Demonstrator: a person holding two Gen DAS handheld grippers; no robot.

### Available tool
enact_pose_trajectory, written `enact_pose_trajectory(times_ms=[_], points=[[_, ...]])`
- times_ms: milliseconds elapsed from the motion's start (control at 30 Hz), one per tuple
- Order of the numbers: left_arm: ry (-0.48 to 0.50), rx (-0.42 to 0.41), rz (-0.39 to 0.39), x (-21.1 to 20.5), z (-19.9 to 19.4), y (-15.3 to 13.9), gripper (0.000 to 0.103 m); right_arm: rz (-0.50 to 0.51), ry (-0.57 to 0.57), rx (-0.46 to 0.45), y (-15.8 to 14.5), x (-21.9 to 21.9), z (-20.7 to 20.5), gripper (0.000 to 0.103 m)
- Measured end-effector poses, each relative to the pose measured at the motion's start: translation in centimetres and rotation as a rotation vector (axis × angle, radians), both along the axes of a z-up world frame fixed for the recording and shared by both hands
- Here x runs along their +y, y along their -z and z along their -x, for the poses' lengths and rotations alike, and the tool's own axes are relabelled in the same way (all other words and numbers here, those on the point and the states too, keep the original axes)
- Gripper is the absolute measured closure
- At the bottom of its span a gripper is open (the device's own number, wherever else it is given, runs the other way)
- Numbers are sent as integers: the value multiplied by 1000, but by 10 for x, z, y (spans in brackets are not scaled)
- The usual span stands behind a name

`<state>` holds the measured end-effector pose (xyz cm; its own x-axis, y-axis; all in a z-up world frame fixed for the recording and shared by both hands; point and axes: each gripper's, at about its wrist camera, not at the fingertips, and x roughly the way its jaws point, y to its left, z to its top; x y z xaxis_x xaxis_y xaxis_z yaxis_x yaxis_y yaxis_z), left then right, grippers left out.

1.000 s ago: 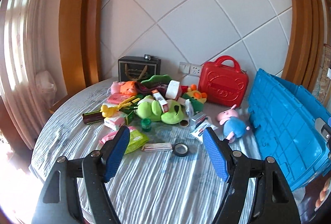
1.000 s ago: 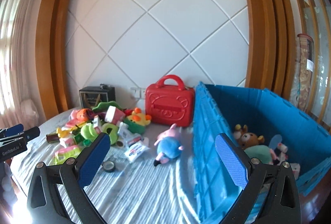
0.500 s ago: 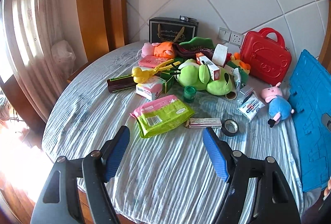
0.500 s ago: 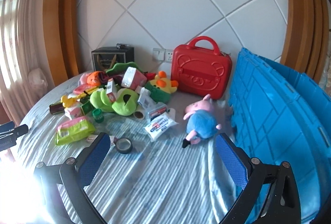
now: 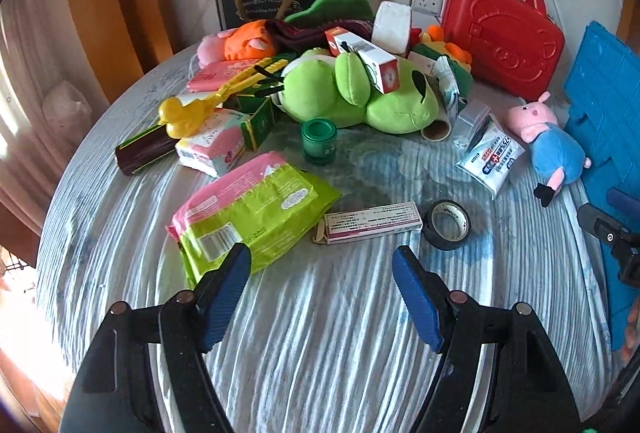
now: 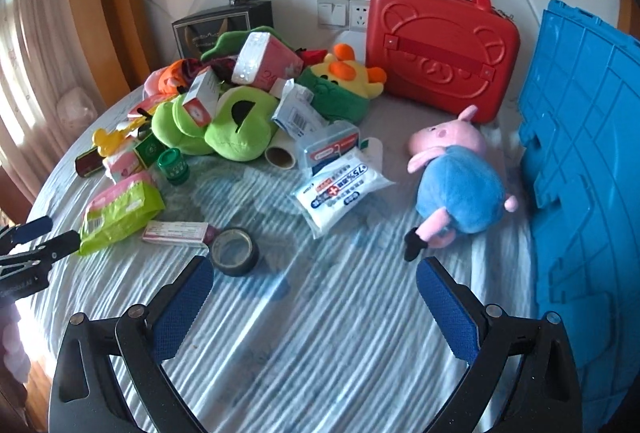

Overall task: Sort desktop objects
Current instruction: 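Return to the table and grasp the long white medicine box with left gripper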

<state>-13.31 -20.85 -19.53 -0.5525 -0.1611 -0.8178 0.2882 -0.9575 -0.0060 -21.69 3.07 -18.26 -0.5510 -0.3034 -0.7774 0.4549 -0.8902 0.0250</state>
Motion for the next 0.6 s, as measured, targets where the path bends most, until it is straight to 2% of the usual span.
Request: enact_pose_trajectory(times_ms=[167, 400, 433, 467, 500, 533, 600], points=[[169, -54, -8, 4, 43, 30, 30, -18, 36, -45, 21, -10, 8, 0], [434, -136, -19, 13, 92, 80, 30, -52, 162, -102, 52, -24, 14, 0], [457, -137, -10, 13, 96, 86, 31, -55, 186, -107, 56, -25, 14, 0], [477, -103, 27, 14, 97, 88, 30, -55, 206, -114, 60, -27, 14, 0], [502, -116, 22, 14, 102, 93, 30, -52, 220, -121, 64, -29, 13, 0], [516, -139, -2, 12, 107, 100, 30, -50, 231, -126, 68, -31, 12, 0], [509, -111, -51, 3, 112, 106, 28, -53, 243, -139, 76, -39, 9, 1]])
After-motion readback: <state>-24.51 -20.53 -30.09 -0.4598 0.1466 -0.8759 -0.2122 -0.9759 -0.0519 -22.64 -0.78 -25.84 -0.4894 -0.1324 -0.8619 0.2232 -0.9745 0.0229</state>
